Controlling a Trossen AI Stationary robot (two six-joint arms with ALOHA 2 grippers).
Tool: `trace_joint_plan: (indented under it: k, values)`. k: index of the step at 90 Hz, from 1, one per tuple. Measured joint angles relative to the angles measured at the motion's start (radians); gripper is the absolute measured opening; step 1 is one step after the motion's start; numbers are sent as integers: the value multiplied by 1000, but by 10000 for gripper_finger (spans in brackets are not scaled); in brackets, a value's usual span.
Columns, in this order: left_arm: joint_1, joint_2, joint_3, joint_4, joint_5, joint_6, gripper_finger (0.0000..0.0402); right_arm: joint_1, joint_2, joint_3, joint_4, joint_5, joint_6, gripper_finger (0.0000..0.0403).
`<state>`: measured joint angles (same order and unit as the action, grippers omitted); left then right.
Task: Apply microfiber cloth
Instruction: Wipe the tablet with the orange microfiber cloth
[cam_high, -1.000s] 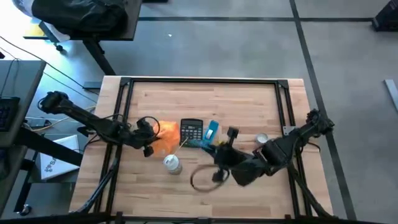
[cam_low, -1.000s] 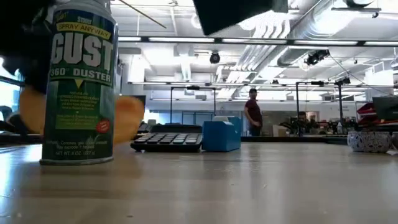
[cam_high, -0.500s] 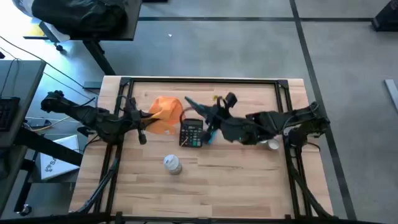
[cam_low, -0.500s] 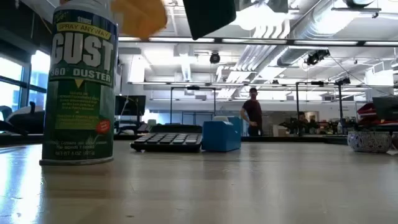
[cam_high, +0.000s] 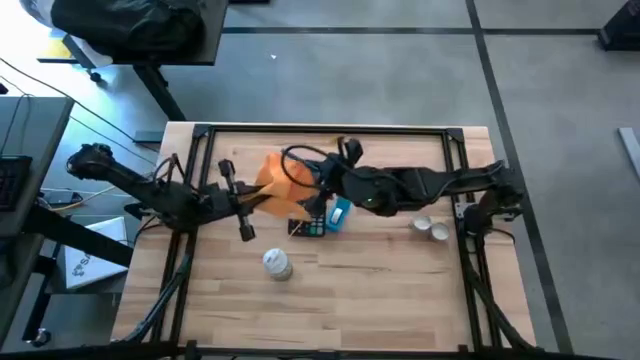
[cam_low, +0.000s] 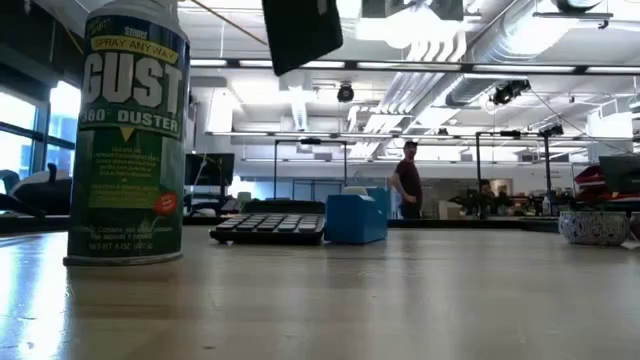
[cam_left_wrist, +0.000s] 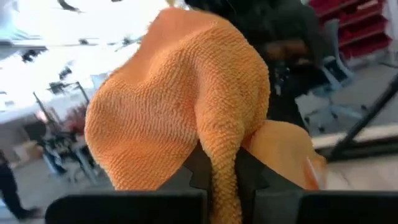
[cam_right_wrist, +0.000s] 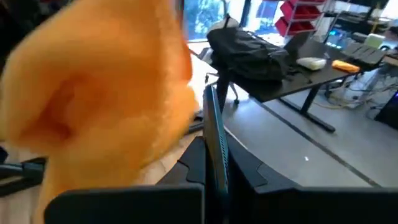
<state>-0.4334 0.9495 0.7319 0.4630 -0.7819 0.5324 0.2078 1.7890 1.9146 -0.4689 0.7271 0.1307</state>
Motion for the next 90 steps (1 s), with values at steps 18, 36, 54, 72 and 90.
trace_joint_plan:
  k: [18, 36, 54, 72, 90]
  values:
    - [40, 37, 0, 38, -4, -7, 3, 40, 14, 0, 89, -69, -14, 0]
    - [40, 94, 0, 26, 57, -104, 3, 64, 10, 1, 152, -21, -95, 0]
    - [32, 124, 0, 26, 15, -104, 3, 66, 15, 1, 129, -45, -86, 0]
    - [12, 52, 0, 30, -36, -27, 3, 91, 19, 3, 40, -23, -33, 0]
    - [-11, -23, 1, 40, -51, 1, 3, 105, 22, 3, 20, -39, -13, 0]
